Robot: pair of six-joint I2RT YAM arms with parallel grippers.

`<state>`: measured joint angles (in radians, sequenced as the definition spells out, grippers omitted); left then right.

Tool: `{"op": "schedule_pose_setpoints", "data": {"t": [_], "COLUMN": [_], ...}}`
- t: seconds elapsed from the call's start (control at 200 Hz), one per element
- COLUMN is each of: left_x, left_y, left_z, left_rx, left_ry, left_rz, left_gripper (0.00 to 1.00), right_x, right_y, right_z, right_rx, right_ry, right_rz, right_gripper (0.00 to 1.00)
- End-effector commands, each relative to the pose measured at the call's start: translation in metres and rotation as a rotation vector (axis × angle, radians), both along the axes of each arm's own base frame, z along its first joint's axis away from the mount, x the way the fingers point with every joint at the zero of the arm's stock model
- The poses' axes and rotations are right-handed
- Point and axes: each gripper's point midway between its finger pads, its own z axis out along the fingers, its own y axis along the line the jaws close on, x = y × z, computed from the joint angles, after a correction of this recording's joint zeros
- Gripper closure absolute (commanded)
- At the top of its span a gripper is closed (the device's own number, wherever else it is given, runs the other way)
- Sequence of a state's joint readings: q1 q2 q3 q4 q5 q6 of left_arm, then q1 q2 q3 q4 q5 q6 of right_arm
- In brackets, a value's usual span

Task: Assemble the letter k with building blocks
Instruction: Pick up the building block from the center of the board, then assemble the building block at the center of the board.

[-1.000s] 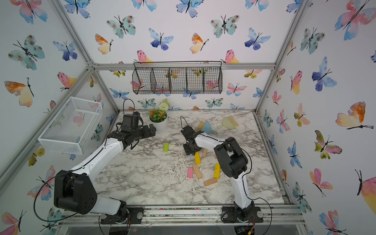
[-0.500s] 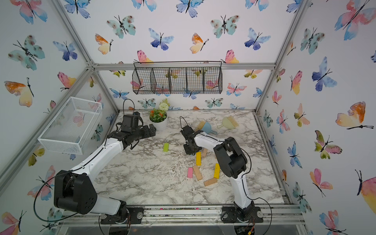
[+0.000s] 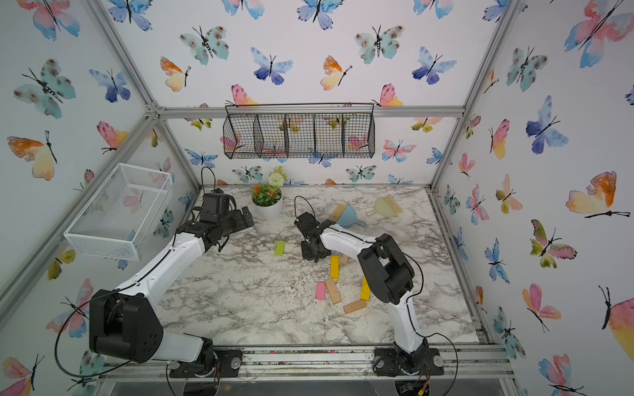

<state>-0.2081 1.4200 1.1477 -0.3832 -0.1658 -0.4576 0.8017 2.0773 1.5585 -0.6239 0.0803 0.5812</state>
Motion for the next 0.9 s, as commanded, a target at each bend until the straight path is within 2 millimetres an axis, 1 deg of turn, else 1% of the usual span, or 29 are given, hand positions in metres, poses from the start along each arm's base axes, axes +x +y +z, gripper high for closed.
{"op": "schedule_pose_setpoints", "data": {"t": [0.0, 0.11, 0.13, 0.18, 0.29, 0.42, 0.471, 0.671, 0.896], "left_x": [-0.007, -0.008, -0.009, -0.010, -0.015, -0.018, -0.019, -0.023, -0.027], "left_y": [0.024, 0.028, 0.031, 0.037, 0.051, 0.062, 0.065, 0.074, 0.082], "left_z": [0.014, 0.015, 0.015, 0.016, 0.019, 0.021, 0.022, 0.024, 0.025], "left_rx": [0.008, 0.016, 0.022, 0.035, 0.051, 0.040, 0.039, 0.051, 0.059], "left_ry": [-0.036, -0.038, -0.037, -0.038, -0.040, -0.049, -0.052, -0.060, -0.063], "left_rz": [0.107, 0.130, 0.140, 0.170, 0.237, 0.280, 0.292, 0.334, 0.374], "left_gripper": [0.02, 0.02, 0.02, 0.02, 0.02, 0.02, 0.02, 0.02, 0.02], "right_x": [-0.006, -0.013, -0.013, -0.015, -0.023, -0.029, -0.029, -0.030, -0.034], "right_y": [0.019, 0.035, 0.040, 0.044, 0.063, 0.083, 0.089, 0.104, 0.112], "right_z": [0.023, 0.028, 0.030, 0.032, 0.028, 0.021, 0.022, 0.015, 0.001], "right_rx": [0.037, 0.022, 0.021, 0.000, 0.011, 0.060, 0.068, 0.065, 0.060], "right_ry": [-0.018, -0.030, -0.036, -0.045, -0.011, 0.025, 0.019, 0.034, 0.060], "right_rz": [-0.135, -0.191, -0.193, -0.226, -0.222, -0.213, -0.213, -0.214, -0.213], "right_gripper": [0.99, 0.99, 0.99, 0.99, 0.99, 0.99, 0.99, 0.99, 0.99]}}
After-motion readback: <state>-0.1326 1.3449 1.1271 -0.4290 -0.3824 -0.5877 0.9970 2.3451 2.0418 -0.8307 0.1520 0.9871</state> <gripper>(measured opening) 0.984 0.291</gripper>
